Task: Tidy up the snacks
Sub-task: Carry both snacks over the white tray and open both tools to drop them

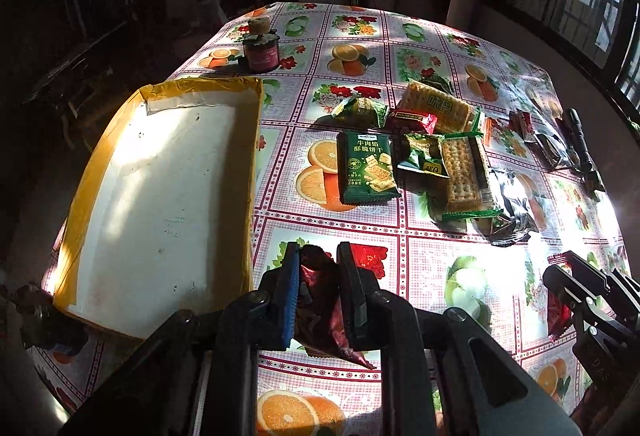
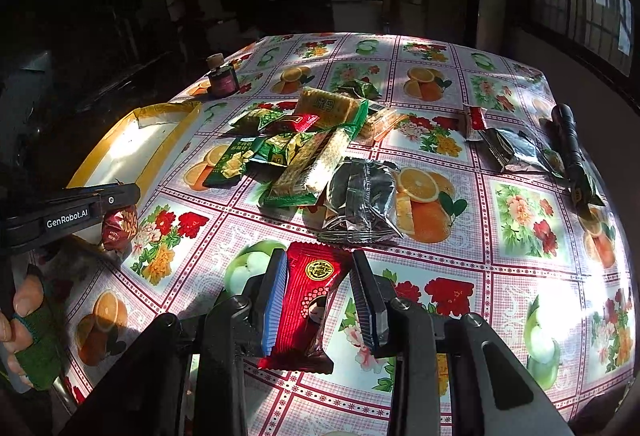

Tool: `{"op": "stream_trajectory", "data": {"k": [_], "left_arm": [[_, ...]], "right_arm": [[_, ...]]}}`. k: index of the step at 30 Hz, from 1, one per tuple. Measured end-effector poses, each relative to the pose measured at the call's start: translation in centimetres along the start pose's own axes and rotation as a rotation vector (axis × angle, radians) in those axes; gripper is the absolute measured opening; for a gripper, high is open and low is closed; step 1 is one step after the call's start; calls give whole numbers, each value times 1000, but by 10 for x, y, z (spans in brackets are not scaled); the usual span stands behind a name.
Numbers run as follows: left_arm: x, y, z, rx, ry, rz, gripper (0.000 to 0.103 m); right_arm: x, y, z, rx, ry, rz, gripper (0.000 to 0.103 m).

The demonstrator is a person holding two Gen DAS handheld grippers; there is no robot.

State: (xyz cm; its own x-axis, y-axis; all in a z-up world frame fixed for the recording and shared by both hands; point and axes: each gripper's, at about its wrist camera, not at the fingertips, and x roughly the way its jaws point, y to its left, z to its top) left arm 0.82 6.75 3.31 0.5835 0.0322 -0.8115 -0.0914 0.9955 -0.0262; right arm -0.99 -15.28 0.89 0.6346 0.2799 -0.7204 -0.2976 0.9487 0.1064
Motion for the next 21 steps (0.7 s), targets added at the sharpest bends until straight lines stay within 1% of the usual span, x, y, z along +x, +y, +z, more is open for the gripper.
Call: {"op": "stream_trajectory", "data": {"k": [7, 10, 13, 15, 19, 21], "left_arm": [[-21, 25, -3, -39, -36, -12, 17], [-31, 38, -2, -55, -65, 13, 17], [-37, 56, 0, -84, -84, 51, 17], [-37, 71, 0, -110, -88, 80, 17], [-32, 106, -1, -172, -72, 122, 17], [-29, 120, -3, -197, -66, 139, 17]], "right_arm": [[2, 11, 3, -7, 0, 34, 34], [5, 21, 9, -16, -7, 77, 34], [10, 40, 18, -30, -10, 156, 34], [16, 60, 27, -41, -14, 232, 34], [34, 107, 48, -87, -14, 352, 34], [47, 129, 57, -107, -2, 396, 34]]}}
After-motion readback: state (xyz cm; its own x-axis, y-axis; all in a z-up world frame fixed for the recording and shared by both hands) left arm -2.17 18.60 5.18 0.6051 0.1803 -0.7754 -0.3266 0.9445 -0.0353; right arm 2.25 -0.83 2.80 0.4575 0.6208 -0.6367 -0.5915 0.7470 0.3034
